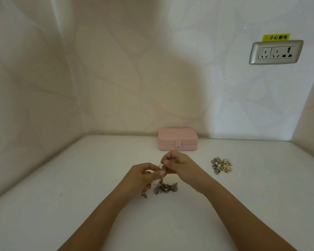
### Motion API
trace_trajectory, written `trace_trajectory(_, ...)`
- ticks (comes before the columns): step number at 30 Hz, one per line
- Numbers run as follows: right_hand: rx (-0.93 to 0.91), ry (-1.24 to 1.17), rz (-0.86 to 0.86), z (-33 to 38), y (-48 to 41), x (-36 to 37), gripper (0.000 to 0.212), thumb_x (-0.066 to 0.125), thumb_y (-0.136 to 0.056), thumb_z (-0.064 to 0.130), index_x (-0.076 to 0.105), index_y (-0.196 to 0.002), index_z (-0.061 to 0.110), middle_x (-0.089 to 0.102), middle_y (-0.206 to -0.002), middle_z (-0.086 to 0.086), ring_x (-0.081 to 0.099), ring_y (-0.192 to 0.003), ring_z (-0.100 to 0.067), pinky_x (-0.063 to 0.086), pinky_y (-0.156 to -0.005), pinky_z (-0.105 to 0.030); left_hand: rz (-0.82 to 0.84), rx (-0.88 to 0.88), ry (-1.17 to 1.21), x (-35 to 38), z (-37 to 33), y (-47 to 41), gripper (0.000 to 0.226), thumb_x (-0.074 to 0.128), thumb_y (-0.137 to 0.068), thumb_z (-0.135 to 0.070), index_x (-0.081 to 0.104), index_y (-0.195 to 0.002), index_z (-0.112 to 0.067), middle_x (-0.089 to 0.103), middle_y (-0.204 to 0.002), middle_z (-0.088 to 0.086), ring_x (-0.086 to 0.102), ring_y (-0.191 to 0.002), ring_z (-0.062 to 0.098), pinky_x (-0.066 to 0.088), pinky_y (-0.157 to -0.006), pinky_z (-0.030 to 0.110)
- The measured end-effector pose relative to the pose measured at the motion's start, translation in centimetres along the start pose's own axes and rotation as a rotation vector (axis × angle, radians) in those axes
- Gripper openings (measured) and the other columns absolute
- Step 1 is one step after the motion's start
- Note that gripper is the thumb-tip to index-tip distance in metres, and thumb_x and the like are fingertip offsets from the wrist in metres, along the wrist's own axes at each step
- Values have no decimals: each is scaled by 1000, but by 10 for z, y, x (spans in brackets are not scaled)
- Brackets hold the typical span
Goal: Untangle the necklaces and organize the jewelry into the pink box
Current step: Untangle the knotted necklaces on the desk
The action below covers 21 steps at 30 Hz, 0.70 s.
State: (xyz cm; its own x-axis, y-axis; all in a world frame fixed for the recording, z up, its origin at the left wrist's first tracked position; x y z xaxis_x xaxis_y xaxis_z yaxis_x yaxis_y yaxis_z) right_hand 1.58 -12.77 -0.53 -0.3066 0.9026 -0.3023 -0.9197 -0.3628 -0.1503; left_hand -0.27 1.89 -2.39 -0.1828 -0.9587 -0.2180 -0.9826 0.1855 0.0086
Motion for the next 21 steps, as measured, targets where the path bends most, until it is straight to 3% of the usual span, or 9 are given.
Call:
trace_trajectory(4,25,-97,24,7,5,-1,10,51,-97,13,57,-89,11,36,-48,10,33,-46,-7,38,-49,-21,-11,37,-29,0,-1,0,20,74,-78,-28,74,-80,-9,44,-51,-5,35,-46,10,29,-47,23)
trace_trajectory(7,-1,-52,-15,9,4,-5,11,54,-96,17,59,-87,13,35,-47,10,31,-46,-8,33,-46,-21,-86,57,-26,-2,-3,-1,11,70,-83,-27,78,-80,-20,58,-59,-12,40,-57,10,35,-56,23)
trace_trajectory(10,-40,-46,-64,10,2,-11,8,60,-93,16,62,-86,14,41,-48,7,39,-48,-8,46,-57,-24,-132,71,103,-6,-4,-3,14,65,-87,-22,77,-84,-17,68,-80,-5,53,-74,11,44,-70,23)
trace_trajectory(12,-42,17,-79,10,2,-15,5,68,-87,13,65,-86,17,47,-55,5,47,-55,-9,46,-65,-22,-115,51,303,-7,-6,-3,18,59,-90,-20,72,-84,-9,68,-82,1,59,-82,13,48,-78,26)
trace_trajectory(16,-16,199,-227,6,2,-23,12,69,-84,10,71,-83,22,52,-67,8,47,-61,-11,41,-65,-21,-96,-25,679,-8,-8,-2,26,58,-86,-24,54,-65,-11,55,-63,5,57,-63,17,48,-76,33)
trace_trajectory(18,22,65,-291,4,2,-27,14,61,-91,15,72,-82,17,56,-72,6,49,-62,-9,46,-69,-22,-76,-36,818,-10,-9,-3,30,60,-81,-29,44,-59,-16,45,-56,1,51,-56,15,48,-69,31)
trace_trajectory(21,111,-432,-244,2,0,-30,30,50,-97,15,63,-71,9,60,-78,-4,56,-72,-14,50,-84,-31,-81,-7,804,-13,-8,-4,34,63,-78,-33,46,-52,-18,50,-65,0,54,-67,13,52,-70,28)
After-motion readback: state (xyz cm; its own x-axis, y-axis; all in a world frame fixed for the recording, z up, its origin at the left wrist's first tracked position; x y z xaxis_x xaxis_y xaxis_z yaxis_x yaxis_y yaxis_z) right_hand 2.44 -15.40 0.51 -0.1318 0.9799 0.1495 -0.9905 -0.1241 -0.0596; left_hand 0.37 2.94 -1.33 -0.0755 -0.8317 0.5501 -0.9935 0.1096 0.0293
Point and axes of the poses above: each hand's wrist, its own y-axis away from the middle knuckle, its own x-axis out of the palm, z = x × y, the point moved 4 cm from there along -y, towards the middle knuckle
